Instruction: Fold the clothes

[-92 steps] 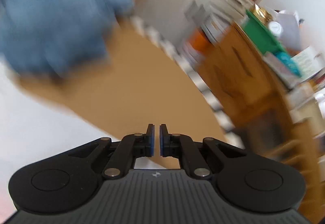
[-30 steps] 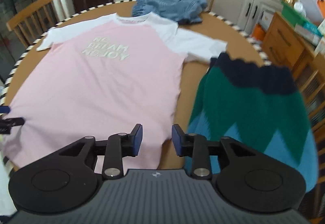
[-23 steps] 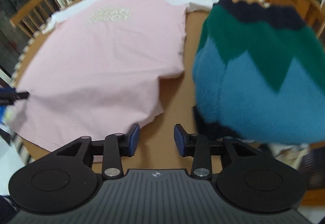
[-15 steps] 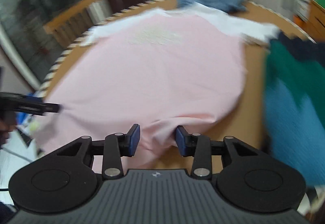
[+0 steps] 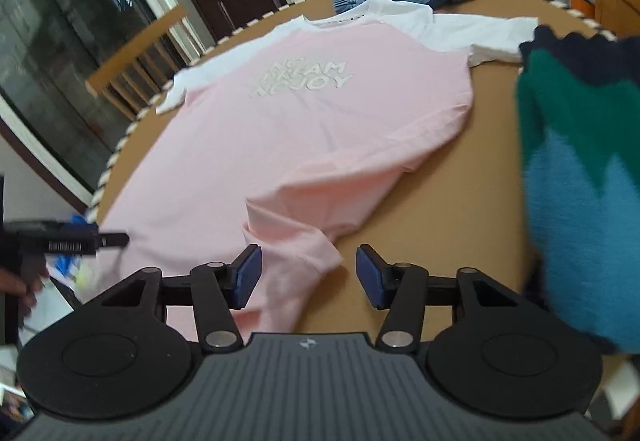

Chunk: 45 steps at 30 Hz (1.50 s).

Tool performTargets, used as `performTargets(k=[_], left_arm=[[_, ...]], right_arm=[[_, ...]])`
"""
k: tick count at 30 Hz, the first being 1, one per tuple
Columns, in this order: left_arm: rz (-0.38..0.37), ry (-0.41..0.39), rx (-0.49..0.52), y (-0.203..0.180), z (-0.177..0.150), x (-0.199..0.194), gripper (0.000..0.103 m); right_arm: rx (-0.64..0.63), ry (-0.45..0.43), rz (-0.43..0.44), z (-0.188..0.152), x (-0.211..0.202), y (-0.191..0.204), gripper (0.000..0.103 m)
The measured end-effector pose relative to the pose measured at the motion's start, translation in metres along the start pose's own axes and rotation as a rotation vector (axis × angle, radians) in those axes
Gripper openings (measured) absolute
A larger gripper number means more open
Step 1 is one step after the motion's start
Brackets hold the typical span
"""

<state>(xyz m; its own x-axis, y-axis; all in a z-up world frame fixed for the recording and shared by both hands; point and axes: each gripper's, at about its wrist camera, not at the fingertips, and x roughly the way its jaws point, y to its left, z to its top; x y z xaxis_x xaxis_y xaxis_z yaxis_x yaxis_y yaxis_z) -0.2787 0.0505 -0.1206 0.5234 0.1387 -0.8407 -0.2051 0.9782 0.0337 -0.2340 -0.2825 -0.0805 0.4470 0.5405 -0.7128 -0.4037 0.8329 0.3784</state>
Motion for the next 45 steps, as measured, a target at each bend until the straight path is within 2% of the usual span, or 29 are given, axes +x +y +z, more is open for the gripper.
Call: performTargets(k=[1,2,3,5,9,11,12,13,18,20,22,23,25,26,28,30,33,34,35,38,42,45], left_arm=[[-0.004,-0.016,0.000,-0.001,0.001,-0.003,0.079],[-0.013,-0.040,-0.005,-0.003,0.003,-0.007,0.079],[-0.024,-0.058,-0.009,-0.006,0.004,-0.011,0.079],[-0.047,-0.068,0.006,-0.012,0.006,-0.014,0.080],[-0.043,-0.044,0.066,-0.023,0.002,-0.005,0.080],[-0.055,-0.015,0.060,-0.023,-0.002,0.001,0.079],[-0.056,-0.025,0.058,-0.023,-0.004,0.002,0.080],[-0.053,-0.029,0.069,-0.024,-0.006,0.002,0.081],[-0.058,-0.027,0.081,-0.019,-0.006,0.001,0.082],[-0.052,-0.022,0.072,-0.012,-0.004,-0.001,0.082],[-0.051,-0.036,0.021,0.005,-0.003,-0.010,0.082],[-0.056,-0.044,-0.015,0.015,-0.003,-0.016,0.082],[-0.117,-0.048,-0.128,0.039,-0.003,-0.026,0.079],[-0.146,-0.051,-0.169,0.047,-0.005,-0.029,0.076],[-0.201,-0.053,-0.200,0.051,-0.006,-0.030,0.058],[-0.228,-0.042,-0.151,0.037,-0.005,-0.027,0.048],[-0.230,-0.014,-0.028,0.007,-0.007,-0.018,0.034],[-0.215,0.006,0.002,0.001,-0.009,-0.013,0.033],[-0.198,-0.017,0.022,-0.003,-0.012,-0.014,0.033],[-0.187,-0.003,0.033,-0.002,-0.011,-0.013,0.032],[-0.188,0.017,0.103,-0.006,-0.009,-0.012,0.031],[-0.218,0.037,0.157,-0.007,-0.004,-0.011,0.037]], right_arm=[[0.015,0.010,0.010,0.001,0.009,0.000,0.043],[0.030,0.020,0.020,0.002,0.017,0.000,0.007],[0.035,0.028,0.017,0.001,0.013,-0.001,0.006],[0.045,0.044,0.012,-0.001,0.005,-0.003,0.005],[0.049,0.049,-0.086,-0.013,-0.044,-0.020,0.005],[0.109,0.088,-0.141,-0.024,-0.059,-0.035,0.005],[0.139,0.108,-0.169,-0.030,-0.067,-0.042,0.005],[0.161,0.127,-0.202,-0.036,-0.070,-0.047,0.005],[0.259,0.195,-0.261,-0.063,-0.074,-0.059,0.007],[0.224,0.224,-0.306,-0.067,-0.077,-0.054,0.012],[0.182,0.244,-0.362,-0.068,-0.081,-0.049,0.020],[0.142,0.228,-0.386,-0.066,-0.085,-0.045,0.020],[0.051,0.159,-0.403,-0.060,-0.092,-0.033,0.020],[0.018,0.120,-0.375,-0.055,-0.091,-0.025,0.020],[-0.032,0.056,-0.297,-0.044,-0.082,-0.010,0.020],[-0.052,0.057,-0.207,-0.036,-0.059,0.003,0.020],[-0.088,0.091,-0.161,-0.031,-0.027,0.017,0.019],[-0.094,0.108,-0.160,-0.030,-0.019,0.020,0.020],[-0.100,0.124,-0.158,-0.030,-0.011,0.022,0.020],[-0.081,0.166,-0.173,-0.037,-0.006,0.020,0.018],[-0.027,0.140,-0.178,-0.044,-0.019,0.018,0.019],[0.042,0.139,-0.203,-0.041,-0.017,0.020,0.020]])
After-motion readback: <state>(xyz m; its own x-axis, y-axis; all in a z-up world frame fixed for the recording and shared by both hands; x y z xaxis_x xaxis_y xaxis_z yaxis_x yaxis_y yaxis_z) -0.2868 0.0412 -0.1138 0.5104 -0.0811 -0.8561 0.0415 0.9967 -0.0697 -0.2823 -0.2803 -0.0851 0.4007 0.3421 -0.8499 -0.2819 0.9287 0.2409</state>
